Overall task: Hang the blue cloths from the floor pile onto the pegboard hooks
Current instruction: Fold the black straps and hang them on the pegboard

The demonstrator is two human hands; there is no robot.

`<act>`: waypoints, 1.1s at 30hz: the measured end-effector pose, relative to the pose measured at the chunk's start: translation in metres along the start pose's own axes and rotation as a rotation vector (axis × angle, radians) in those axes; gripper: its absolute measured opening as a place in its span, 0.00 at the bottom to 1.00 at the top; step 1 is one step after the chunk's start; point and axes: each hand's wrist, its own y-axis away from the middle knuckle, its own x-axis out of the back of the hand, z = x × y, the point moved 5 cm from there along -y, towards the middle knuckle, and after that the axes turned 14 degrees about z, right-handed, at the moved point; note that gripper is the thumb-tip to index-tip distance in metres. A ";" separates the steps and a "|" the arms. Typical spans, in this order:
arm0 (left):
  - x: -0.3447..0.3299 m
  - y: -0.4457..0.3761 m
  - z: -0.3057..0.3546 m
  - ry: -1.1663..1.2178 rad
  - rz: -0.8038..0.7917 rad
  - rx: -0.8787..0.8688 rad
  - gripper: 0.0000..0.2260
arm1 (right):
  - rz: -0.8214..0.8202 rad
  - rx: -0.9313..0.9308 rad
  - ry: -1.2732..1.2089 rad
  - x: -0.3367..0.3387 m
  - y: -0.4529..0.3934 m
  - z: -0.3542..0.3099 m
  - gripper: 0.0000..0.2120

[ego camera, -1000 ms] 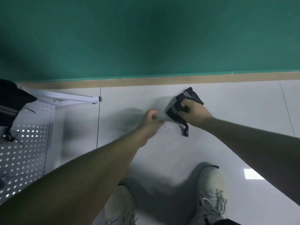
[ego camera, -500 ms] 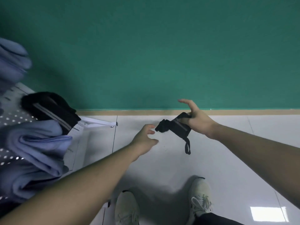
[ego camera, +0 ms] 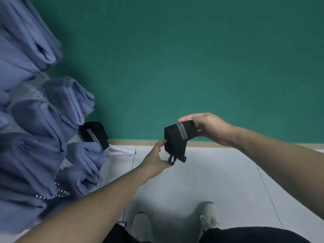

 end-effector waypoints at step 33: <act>0.067 0.067 0.041 0.358 -0.076 0.116 0.10 | 0.516 -0.086 -0.419 0.019 0.031 -0.035 0.05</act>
